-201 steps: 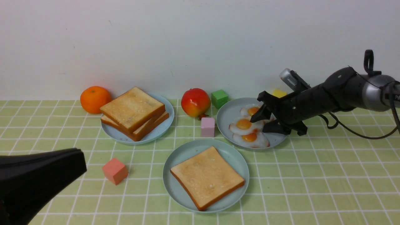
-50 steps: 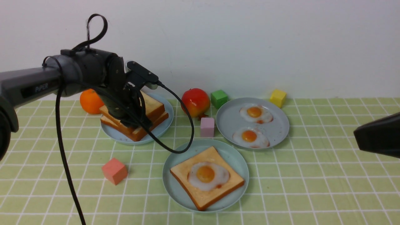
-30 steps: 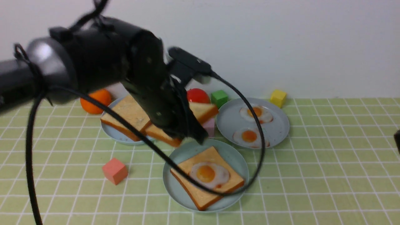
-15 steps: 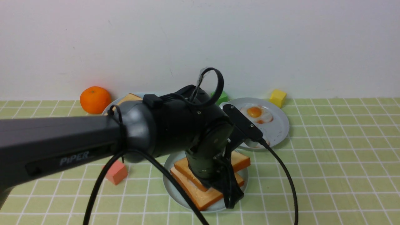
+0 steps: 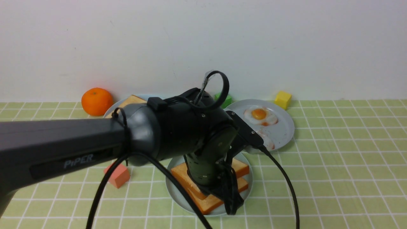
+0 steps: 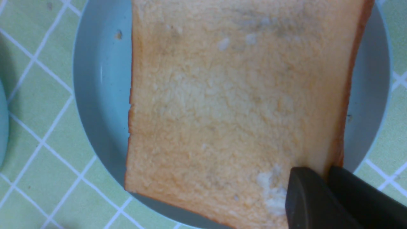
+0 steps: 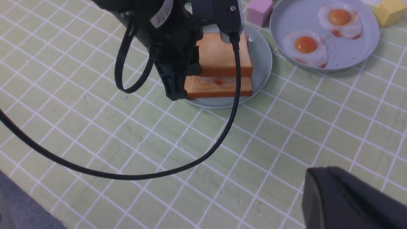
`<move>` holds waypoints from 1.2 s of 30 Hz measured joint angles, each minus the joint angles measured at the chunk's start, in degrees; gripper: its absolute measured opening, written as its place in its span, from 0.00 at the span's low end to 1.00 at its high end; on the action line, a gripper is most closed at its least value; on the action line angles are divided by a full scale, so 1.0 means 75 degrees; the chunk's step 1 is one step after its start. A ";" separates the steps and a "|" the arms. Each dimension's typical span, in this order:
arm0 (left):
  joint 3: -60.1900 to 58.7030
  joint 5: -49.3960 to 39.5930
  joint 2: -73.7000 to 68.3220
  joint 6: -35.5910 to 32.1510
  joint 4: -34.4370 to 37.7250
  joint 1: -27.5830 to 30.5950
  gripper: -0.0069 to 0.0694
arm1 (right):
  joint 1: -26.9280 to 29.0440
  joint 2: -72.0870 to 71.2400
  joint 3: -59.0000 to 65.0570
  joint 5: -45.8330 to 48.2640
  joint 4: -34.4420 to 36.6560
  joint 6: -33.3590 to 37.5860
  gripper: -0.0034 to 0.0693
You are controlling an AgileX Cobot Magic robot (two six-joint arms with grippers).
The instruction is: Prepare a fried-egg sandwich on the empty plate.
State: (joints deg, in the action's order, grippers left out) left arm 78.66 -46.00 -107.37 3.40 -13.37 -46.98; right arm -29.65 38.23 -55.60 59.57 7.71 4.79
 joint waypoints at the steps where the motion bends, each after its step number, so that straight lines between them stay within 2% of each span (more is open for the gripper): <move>1: 0.0000 0.0037 0.0000 0.0000 0.0007 0.0000 0.14 | 0.0000 0.0000 0.0000 -0.0030 0.0000 0.0000 0.06; 8: 0.0000 0.0098 0.0000 0.0000 0.0059 0.0000 0.19 | 0.0000 0.0000 0.0000 -0.0193 -0.0026 0.0000 0.06; 14: 0.0000 0.0098 0.0000 0.0000 0.0059 0.0000 0.34 | 0.0000 0.0000 0.0000 -0.0200 -0.0026 0.0000 0.06; 17: 0.0000 0.0040 0.0000 0.0000 0.0068 0.0000 0.45 | 0.0000 0.0000 0.0000 -0.0200 -0.0026 0.0000 0.06; 20: 0.0000 -0.0110 0.0000 0.0002 0.0068 0.0000 0.51 | 0.0000 0.0000 0.0000 -0.0200 -0.0026 0.0000 0.06; 24: 0.0000 -0.0391 0.0052 0.0002 0.0119 0.0000 0.53 | 0.0000 0.0000 0.0000 -0.0200 -0.0026 0.0000 0.06; 26: 0.0000 -0.0440 0.0222 0.0002 0.0252 0.0000 0.51 | 0.0000 0.0000 0.0000 -0.0200 -0.0033 0.0000 0.06; 30: 0.0016 -0.0407 0.1057 0.0024 0.0673 0.0000 0.38 | 0.0000 -0.0069 0.0000 -0.0200 -0.0186 0.0000 0.06; 31: 0.0022 -0.0322 0.1799 0.0024 0.0933 0.0000 0.28 | 0.0000 -0.0174 0.0000 -0.0200 -0.0326 -0.0036 0.06; 34: -0.0062 0.0019 0.3066 0.0024 0.1296 0.0000 0.10 | 0.0000 -0.0416 0.0000 -0.0200 -0.0433 -0.0151 0.07; 36: -0.0433 0.0520 0.4133 0.0024 0.1561 0.0000 0.07 | 0.0000 -0.0627 0.0000 -0.0164 -0.0514 -0.0242 0.07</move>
State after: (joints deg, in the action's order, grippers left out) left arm 75.41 -42.09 -76.37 3.59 -1.66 -46.98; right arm -29.65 33.52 -55.60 58.34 3.86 2.98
